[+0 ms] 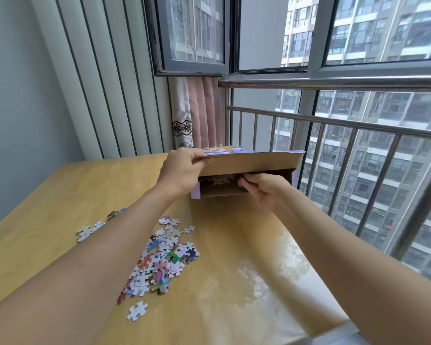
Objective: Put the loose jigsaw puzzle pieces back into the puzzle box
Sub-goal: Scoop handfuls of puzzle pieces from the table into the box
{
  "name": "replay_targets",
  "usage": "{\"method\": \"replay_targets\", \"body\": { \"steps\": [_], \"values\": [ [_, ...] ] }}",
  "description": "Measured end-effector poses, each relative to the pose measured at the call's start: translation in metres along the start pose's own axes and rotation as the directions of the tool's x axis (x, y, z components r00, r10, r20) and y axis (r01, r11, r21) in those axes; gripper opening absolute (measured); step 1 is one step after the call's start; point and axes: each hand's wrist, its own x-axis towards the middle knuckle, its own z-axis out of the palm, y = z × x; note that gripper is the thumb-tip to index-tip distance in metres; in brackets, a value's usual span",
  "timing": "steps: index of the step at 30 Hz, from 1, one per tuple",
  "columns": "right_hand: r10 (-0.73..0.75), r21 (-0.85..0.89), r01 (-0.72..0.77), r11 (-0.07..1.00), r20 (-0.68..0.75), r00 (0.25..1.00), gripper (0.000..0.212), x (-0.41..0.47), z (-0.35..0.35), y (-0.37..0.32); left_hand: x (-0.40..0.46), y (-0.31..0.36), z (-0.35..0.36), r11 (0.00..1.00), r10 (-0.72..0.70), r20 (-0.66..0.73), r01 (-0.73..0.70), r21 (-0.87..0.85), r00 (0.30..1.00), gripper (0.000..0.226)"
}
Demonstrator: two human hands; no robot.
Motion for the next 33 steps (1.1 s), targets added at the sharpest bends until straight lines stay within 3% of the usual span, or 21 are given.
{"method": "replay_targets", "body": {
  "steps": [2, 3, 4, 5, 6, 7, 8, 9, 10, 13, 16, 21, 25, 28, 30, 33],
  "values": [
    [-0.105, -0.052, 0.106, 0.993, 0.024, 0.994, 0.027, 0.000, 0.001, 0.006, 0.001, -0.001, -0.003, 1.000, 0.004, 0.004, -0.004, 0.001, 1.000, 0.017],
    [-0.233, -0.225, 0.234, 0.946, 0.032, 0.972, 0.022, -0.002, -0.004, 0.011, 0.001, -0.001, -0.005, 1.000, 0.006, 0.001, -0.006, -0.001, 1.000, 0.016],
    [-0.395, -0.484, 0.383, 0.787, 0.082, 0.915, 0.018, -0.003, -0.010, 0.014, 0.000, -0.002, -0.007, 1.000, 0.006, -0.008, -0.006, -0.004, 1.000, 0.015],
    [-0.518, -0.721, 0.484, 0.496, 0.201, 0.831, 0.016, -0.007, -0.017, 0.016, 0.000, -0.003, -0.009, 1.000, 0.010, -0.012, -0.010, -0.005, 1.000, 0.014],
    [-0.571, -0.839, 0.524, 0.148, 0.360, 0.738, 0.015, -0.008, -0.024, 0.018, 0.000, -0.004, -0.010, 1.000, 0.013, -0.008, -0.013, -0.004, 1.000, 0.014],
    [-0.555, -0.850, 0.500, -0.168, 0.500, 0.664, 0.016, -0.009, -0.031, 0.017, 0.000, -0.005, -0.010, 1.000, 0.016, -0.001, -0.016, -0.003, 1.000, 0.014],
    [-0.503, -0.815, 0.438, -0.380, 0.580, 0.641, 0.023, -0.008, -0.037, 0.015, -0.001, -0.006, -0.010, 1.000, 0.014, 0.006, -0.014, -0.002, 1.000, 0.014],
    [-0.443, -0.786, 0.389, -0.481, 0.600, 0.666, 0.033, -0.009, -0.040, 0.011, -0.001, -0.007, -0.010, 1.000, 0.010, 0.011, -0.010, -0.001, 1.000, 0.014],
    [-0.383, -0.782, 0.376, -0.497, 0.587, 0.713, 0.042, -0.005, -0.042, 0.007, -0.002, -0.008, -0.009, 1.000, 0.005, 0.015, -0.005, -0.001, 1.000, 0.014],
    [-0.184, -0.838, 0.373, -0.399, 0.472, 0.862, 0.064, 0.006, -0.042, -0.005, -0.004, -0.009, -0.007, 1.000, 0.001, 0.028, -0.001, -0.012, 1.000, 0.012],
    [-0.082, -0.870, 0.343, -0.353, 0.394, 0.915, 0.070, 0.006, -0.034, -0.007, -0.004, -0.006, -0.006, 1.000, 0.001, 0.047, 0.000, -0.019, 0.999, 0.013],
    [-0.227, -0.783, 0.494, -0.379, 0.596, 0.770, 0.045, -0.029, -0.003, 0.029, -0.010, -0.013, -0.003, 1.000, -0.017, 0.117, 0.020, -0.024, 0.993, 0.014],
    [-0.343, -0.726, 0.626, -0.284, 0.686, 0.641, 0.027, -0.058, 0.013, 0.060, -0.030, -0.020, 0.006, 0.995, -0.045, 0.193, 0.061, -0.078, 0.980, 0.011],
    [-0.432, -0.798, 0.586, -0.142, 0.583, 0.689, 0.030, -0.059, 0.013, 0.058, -0.041, -0.026, 0.008, 0.981, -0.065, 0.289, 0.115, -0.159, 0.955, 0.007],
    [-0.413, -0.815, 0.551, -0.177, 0.570, 0.710, 0.027, -0.064, 0.014, 0.057, -0.046, -0.030, -0.001, 0.968, -0.083, 0.348, 0.159, -0.197, 0.934, 0.010],
    [-0.345, -0.740, 0.647, -0.187, 0.666, 0.662, 0.037, -0.083, 0.020, 0.072, -0.056, -0.038, -0.029, 0.974, -0.111, 0.370, 0.175, -0.142, 0.922, 0.019]
  ]
}}
